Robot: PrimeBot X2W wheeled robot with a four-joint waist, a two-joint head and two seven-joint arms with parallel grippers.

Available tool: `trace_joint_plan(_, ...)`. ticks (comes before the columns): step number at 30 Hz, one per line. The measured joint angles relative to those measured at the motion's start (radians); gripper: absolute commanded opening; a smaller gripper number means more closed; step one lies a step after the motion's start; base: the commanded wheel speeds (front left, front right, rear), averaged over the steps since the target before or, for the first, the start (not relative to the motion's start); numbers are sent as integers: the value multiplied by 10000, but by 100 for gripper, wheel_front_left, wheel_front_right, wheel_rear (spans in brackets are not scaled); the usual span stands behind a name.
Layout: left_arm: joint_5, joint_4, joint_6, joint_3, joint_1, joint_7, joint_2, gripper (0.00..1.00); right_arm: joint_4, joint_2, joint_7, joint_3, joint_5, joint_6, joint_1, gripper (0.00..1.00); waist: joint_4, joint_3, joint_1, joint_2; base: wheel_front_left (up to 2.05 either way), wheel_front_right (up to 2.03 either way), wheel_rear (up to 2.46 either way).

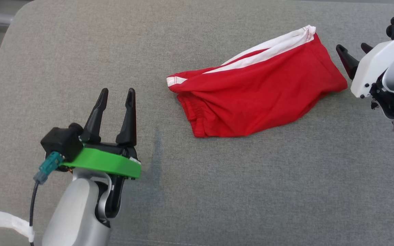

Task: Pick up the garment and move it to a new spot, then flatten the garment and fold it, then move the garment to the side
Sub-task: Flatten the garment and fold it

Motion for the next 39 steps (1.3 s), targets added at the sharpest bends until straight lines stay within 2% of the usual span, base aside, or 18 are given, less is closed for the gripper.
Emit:
trace_joint_plan(4,1407,-316,-253,341,663,0,-249,100,288,8,44,-236,13,0,152,100,150,50,0,0,0,0,0)
trace_joint_plan(10,2115,-692,-374,794,1118,0,-556,100,978,144,42,-709,-4,-2,54,100,475,251,0,0,0,0,0)
trace_joint_plan(21,2360,-1275,-407,742,1361,0,-752,100,2604,249,-502,-1578,-686,0,-457,100,1284,672,0,0,0,0,0)
trace_joint_plan(28,2360,-1333,-410,552,1475,0,-767,100,3269,403,-405,-1605,-988,-8,-646,100,1614,747,0,0,0,0,0)
trace_joint_plan(29,2360,-1333,-412,541,1486,0,-767,100,3302,416,-305,-1569,-989,-8,-657,93,1630,739,0,0,0,0,0)
trace_joint_plan(30,2360,-1333,-416,525,1496,0,-769,100,3317,416,-196,-1503,-1009,-8,-665,58,1645,729,0,0,0,0,0)
trace_joint_plan(31,2360,-1333,-416,512,1501,0,-769,100,3319,407,-173,-1450,-1051,-8,-665,0,1655,723,0,0,0,0,0)
trace_joint_plan(39,2359,-1310,-416,437,1500,0,-769,100,3532,328,-851,-1616,-1239,12,-662,0,1607,709,0,0,0,0,0)
